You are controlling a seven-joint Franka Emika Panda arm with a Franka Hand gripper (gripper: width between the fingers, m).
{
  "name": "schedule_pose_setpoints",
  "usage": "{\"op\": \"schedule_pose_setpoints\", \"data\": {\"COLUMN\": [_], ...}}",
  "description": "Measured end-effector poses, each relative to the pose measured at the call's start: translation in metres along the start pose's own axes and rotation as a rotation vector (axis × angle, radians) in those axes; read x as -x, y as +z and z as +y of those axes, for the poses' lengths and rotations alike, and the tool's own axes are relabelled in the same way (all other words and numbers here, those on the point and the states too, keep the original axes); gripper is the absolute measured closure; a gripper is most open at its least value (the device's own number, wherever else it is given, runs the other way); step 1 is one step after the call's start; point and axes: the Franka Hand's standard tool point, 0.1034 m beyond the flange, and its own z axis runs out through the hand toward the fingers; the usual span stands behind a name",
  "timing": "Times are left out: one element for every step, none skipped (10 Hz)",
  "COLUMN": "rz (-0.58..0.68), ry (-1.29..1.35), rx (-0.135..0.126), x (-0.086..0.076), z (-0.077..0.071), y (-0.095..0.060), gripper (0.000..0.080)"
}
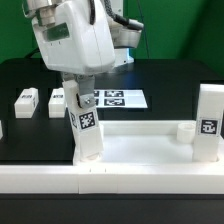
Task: Assemble desk
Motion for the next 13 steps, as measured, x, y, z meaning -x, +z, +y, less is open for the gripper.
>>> {"op": "schedule_pose_setpoints", "data": {"rz": [-0.026, -0.069, -0.122, -0.116, -0.12, -0.122, -0.124, -0.131, -0.154, -0.162, -0.161, -0.16, -0.16], "ry": [-0.201, -0.378, -0.56, -0.643, -0.722, -0.801, -0.894, -1.102, -1.273, -1.351, -1.345, -1.317, -1.314], "rx": [0.015, 0.028, 0.035, 0.029, 0.025, 0.021, 0.02, 0.049, 0.074, 0.079, 0.079, 0.08, 0.081], "x": [0.001, 0.003, 0.009, 0.011, 0.011, 0.011, 0.012, 0.014, 0.013, 0.009, 0.01, 0.01, 0.01], "z": [0.004, 0.003, 0.003, 0.003, 0.004, 0.004, 0.004, 0.005, 0.008, 0.009, 0.008, 0.008, 0.008], "y": [0.0, 0.0, 0.001, 0.0, 0.001, 0.001, 0.001, 0.001, 0.001, 0.0, 0.001, 0.001, 0.001], "gripper": [0.0322, 0.0189, 0.0162, 0.0162, 0.0152, 0.0152, 0.0151, 0.0151, 0.0151, 0.0151, 0.0189, 0.0325, 0.0325]}}
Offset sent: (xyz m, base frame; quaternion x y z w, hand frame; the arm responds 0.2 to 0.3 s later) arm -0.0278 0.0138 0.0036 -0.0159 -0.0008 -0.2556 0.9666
